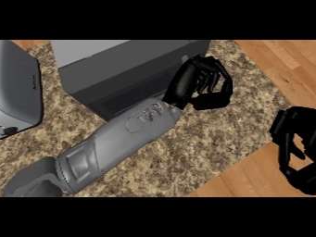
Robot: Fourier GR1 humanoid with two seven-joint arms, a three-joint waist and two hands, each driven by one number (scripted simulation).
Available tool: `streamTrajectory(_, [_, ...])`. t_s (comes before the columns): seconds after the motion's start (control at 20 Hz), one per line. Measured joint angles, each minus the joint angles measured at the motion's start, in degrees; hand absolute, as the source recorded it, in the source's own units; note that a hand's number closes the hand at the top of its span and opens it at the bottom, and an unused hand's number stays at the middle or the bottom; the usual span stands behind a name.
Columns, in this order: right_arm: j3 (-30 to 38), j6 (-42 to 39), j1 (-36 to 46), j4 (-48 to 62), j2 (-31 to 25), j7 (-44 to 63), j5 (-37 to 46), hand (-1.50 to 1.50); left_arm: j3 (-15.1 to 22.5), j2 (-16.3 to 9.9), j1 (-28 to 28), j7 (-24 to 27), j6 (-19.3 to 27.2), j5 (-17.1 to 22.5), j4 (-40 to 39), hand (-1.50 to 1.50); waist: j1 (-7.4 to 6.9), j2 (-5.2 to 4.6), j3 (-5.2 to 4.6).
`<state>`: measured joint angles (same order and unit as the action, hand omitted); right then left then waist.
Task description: Pick up the milk, place it into the microwave and close the microwave
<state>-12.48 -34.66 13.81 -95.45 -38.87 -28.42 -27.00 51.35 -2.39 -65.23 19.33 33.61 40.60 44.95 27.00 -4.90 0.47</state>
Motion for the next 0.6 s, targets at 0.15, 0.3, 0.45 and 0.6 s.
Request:
streamTrajectory(0.15, [-0.40,0.01,-0.33,-1.40,-0.16,0.33,-0.36,1.50,-0.07,0.15,-0.57,-0.19,0.52,0.48,-0.63,1.50,0.44,-0.12,0.03])
streamTrajectory(0.3, [-0.71,0.11,-0.94,-2.54,-0.27,0.56,-0.67,1.50,-1.28,1.00,-0.61,-0.13,2.39,1.59,-0.90,1.50,0.26,-0.08,0.00])
streamTrajectory(0.45, [-3.43,-1.54,-2.03,-3.61,-1.52,2.71,-0.22,1.50,-3.06,1.96,-1.32,-2.51,2.49,4.07,-0.67,1.50,-0.63,-0.67,-0.11])
streamTrajectory(0.6, [-5.47,-2.11,-3.26,-5.03,-1.42,3.73,-0.51,1.50,-7.68,2.48,-0.29,-3.75,0.93,10.14,1.87,1.50,-1.44,-1.42,-0.49])
